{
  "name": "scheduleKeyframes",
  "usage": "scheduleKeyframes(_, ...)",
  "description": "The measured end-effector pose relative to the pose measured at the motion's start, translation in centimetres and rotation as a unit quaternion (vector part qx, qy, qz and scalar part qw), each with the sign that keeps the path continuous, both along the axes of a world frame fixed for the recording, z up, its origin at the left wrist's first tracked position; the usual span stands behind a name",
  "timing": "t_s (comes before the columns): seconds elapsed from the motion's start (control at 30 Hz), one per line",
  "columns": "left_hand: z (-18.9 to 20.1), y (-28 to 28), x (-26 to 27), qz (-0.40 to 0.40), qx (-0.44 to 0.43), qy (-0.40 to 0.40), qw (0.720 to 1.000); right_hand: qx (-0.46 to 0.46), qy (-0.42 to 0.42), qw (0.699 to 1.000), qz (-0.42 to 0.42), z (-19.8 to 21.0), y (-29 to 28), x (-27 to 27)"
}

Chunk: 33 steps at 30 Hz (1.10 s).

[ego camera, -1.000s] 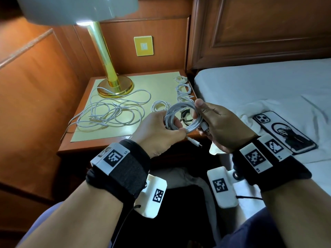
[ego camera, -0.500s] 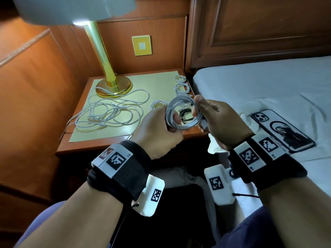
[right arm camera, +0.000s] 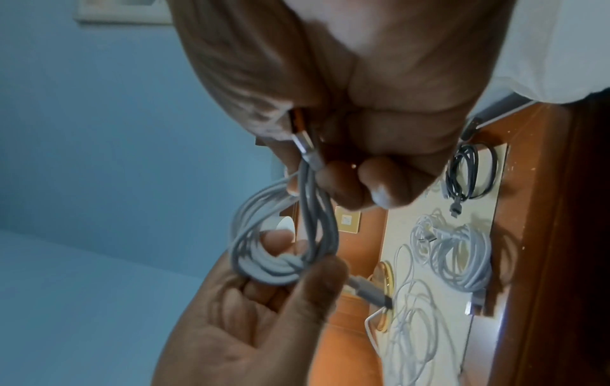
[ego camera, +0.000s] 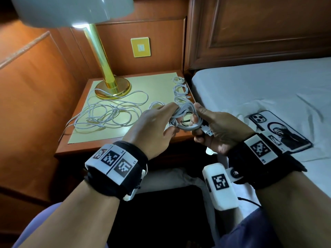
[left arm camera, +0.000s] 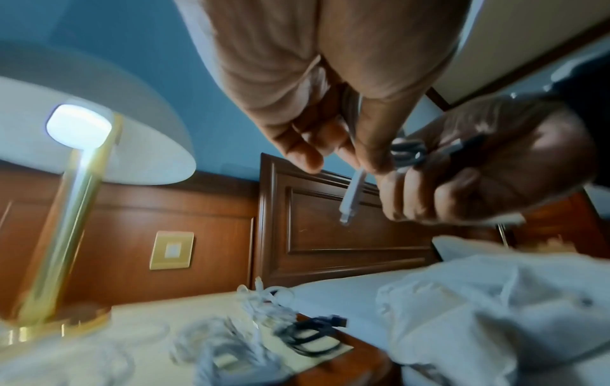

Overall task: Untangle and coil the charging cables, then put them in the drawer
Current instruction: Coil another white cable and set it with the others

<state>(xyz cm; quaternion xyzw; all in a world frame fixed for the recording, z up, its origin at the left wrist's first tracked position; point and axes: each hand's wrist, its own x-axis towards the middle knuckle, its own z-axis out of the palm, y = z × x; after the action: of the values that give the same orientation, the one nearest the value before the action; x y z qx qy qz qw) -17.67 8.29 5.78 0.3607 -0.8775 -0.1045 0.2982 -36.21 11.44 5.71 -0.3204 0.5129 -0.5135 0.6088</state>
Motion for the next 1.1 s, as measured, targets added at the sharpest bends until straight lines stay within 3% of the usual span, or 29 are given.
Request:
scheduleKeyframes(0.13,-0.3,0.2,-0.2,0.027,0.139,0.122,0.982,-0.056,0.034,0.997,-0.033,-0.1,-0.2,0.6)
scheduleKeyframes(0.23,0.1,0.0,-0.3,0.038,0.263,0.244,0.933,-0.127,0.148,0.979,-0.058,-0.4,-0.5,0.9)
scheduleKeyframes(0.33,0.7,-0.1,-0.1,0.0,0.343,0.332,0.879,-0.178,0.247,0.949,-0.084,0.0,-0.1,0.8)
scheduleKeyframes(0.4,0.8,-0.2,0.0,-0.015,0.358,0.338,0.87,-0.205,0.284,0.932,-0.097,0.3,0.1,0.7)
scheduleKeyframes(0.53,0.8,-0.6,0.6,-0.036,0.342,0.289,0.893,-0.209,0.383,0.897,-0.067,0.0,0.0,0.1)
scheduleKeyframes(0.7,1.0,-0.6,1.4,-0.086,0.365,0.263,0.889,-0.199,0.428,0.881,-0.031,-0.8,-0.2,-0.6)
scheduleKeyframes(0.87,1.1,-0.5,1.7,-0.113,0.358,0.243,0.894,-0.145,0.375,0.915,0.033,-1.1,-0.4,-0.4)
scheduleKeyframes(1.0,1.3,-0.5,2.0,-0.08,0.258,0.201,0.942,-0.073,0.204,0.974,0.069,-0.6,-0.3,-0.1)
scheduleKeyframes(1.1,1.6,-0.1,1.7,-0.071,0.199,0.188,0.959,-0.019,0.091,0.992,0.091,-0.4,-0.1,0.0)
